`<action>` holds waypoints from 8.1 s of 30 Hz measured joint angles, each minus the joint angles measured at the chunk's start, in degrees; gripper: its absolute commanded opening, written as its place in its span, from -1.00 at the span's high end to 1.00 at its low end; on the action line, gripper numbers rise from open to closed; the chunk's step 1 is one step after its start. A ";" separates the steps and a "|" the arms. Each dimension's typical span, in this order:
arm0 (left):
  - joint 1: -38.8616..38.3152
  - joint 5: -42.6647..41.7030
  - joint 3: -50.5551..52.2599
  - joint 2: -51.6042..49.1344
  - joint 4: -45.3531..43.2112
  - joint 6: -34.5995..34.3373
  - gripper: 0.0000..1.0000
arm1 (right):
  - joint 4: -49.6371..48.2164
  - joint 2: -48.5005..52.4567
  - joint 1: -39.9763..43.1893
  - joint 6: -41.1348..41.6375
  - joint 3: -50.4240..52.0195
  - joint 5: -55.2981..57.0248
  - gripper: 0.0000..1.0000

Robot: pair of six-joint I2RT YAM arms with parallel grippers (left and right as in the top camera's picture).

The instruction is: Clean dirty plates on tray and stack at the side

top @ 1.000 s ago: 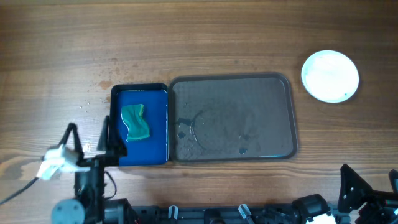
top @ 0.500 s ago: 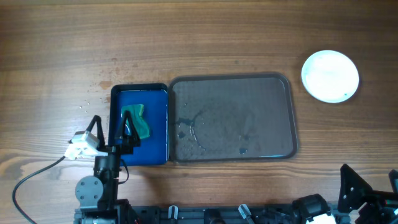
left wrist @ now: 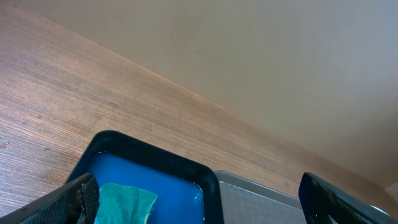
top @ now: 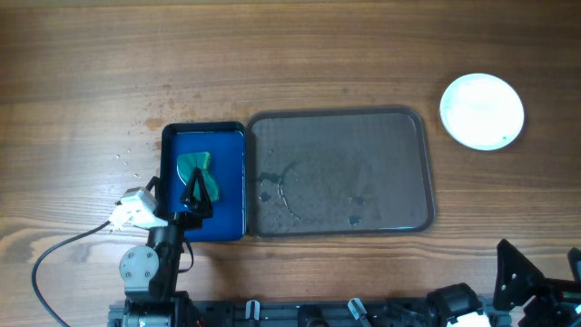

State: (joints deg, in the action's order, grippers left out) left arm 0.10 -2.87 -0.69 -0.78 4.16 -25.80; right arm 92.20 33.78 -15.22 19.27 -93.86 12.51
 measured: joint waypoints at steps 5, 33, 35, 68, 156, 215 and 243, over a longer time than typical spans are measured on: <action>0.00 0.00 0.00 0.00 0.00 0.00 -1.00 | 0.00 0.00 0.00 0.02 0.00 0.00 -0.99; 0.00 0.00 0.00 0.00 0.00 0.00 -1.00 | -0.04 0.00 0.00 0.00 0.00 0.04 -0.99; 0.00 0.00 0.00 0.00 0.00 0.00 -1.00 | -2.82 0.00 0.00 0.00 0.13 0.20 -0.99; 0.00 0.00 0.00 0.00 -0.02 0.02 -1.00 | -97.42 -28.04 2.08 13.05 90.47 -13.99 -0.99; 0.00 2.19 0.00 -10.08 0.11 28.81 -1.00 | -92.39 -32.68 13.09 -22.40 93.46 -18.71 -0.99; 0.00 2.99 0.00 -0.02 0.11 29.62 -1.00 | -92.41 -32.68 13.09 -22.40 93.46 -18.71 -0.99; 0.00 2.99 0.00 -0.02 0.11 29.62 -1.00 | -92.41 -32.68 13.09 -22.40 93.46 -18.71 -0.99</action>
State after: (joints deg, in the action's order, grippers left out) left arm 0.10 0.12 -0.69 -0.80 4.27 3.81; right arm -0.21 1.10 -2.13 -3.14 -0.40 -6.20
